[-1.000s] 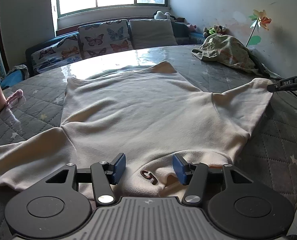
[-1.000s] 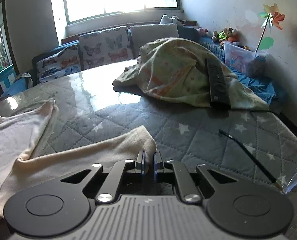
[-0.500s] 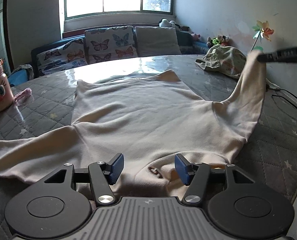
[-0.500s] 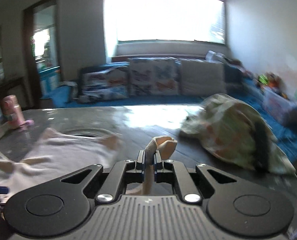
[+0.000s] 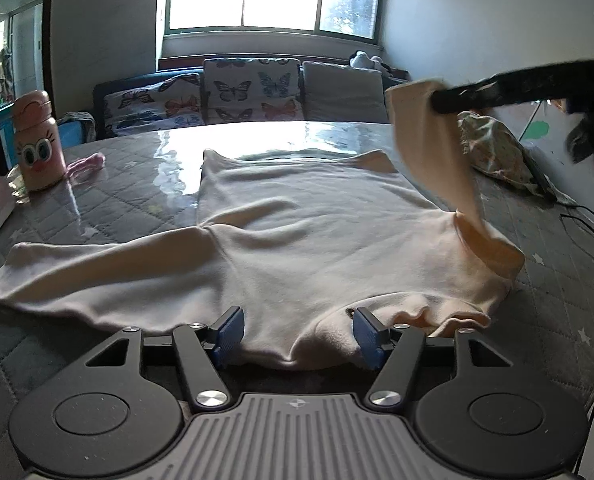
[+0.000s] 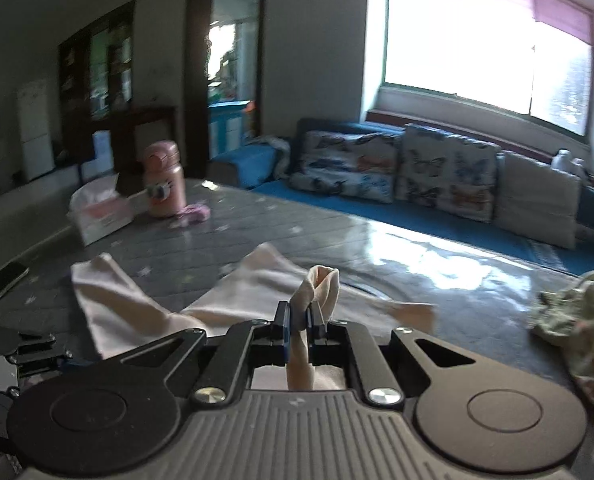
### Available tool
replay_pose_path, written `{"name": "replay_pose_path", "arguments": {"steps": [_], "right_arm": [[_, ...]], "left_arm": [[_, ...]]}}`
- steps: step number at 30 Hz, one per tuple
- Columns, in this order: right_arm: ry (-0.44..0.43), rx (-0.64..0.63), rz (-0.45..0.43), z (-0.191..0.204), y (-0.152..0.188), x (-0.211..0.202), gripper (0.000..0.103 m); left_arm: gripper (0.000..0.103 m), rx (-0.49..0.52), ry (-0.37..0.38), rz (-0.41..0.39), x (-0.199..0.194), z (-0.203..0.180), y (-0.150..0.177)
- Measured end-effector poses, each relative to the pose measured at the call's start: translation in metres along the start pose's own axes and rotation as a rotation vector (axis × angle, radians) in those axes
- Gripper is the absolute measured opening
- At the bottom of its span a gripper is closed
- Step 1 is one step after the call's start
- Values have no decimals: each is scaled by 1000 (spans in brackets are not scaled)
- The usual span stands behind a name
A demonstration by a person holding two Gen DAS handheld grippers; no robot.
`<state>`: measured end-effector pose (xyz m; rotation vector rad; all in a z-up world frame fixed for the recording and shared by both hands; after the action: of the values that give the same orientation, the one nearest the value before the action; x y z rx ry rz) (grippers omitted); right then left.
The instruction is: Fold clothes
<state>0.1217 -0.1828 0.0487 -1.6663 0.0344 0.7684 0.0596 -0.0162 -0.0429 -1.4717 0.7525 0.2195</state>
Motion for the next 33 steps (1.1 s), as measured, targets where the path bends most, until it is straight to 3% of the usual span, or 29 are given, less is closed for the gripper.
{"name": "replay_pose_path", "arguments": {"steps": [8,17,24,26,32,33], "right_arm": [[-85,16,81,13,15,19,16],[-35,5,181,-20,50,12,19],[-3,22,296,-40,98,14,21],[3,17,319,-44,106,16,26],[9,42,268,-51,93,16,29],[12,48,259,-53,91,18,34]], "left_arm": [[65,-32,-24,-30,-21,16,-3],[66,-125,-138,-21,-19,57,-4],[66,-184,-243,-11,-15,94,-6],[67,-210,-272,-11,-15,105,-8],[71,-254,-347,-19,-16,133,-12],[71,-260,-357,-18,-16,137,-12]]}}
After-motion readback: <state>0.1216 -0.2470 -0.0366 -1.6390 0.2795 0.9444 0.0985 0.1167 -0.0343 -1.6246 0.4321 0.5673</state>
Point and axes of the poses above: each gripper's, at about its wrist camera, not at the fingertips, and x roughly the way its jaws point, z to its left, y to its underside, the point moved 7 cm from there along x, roughly the way its jaws point, and after that the axes turned 2 degrees about -z, right-handed, at the moved point
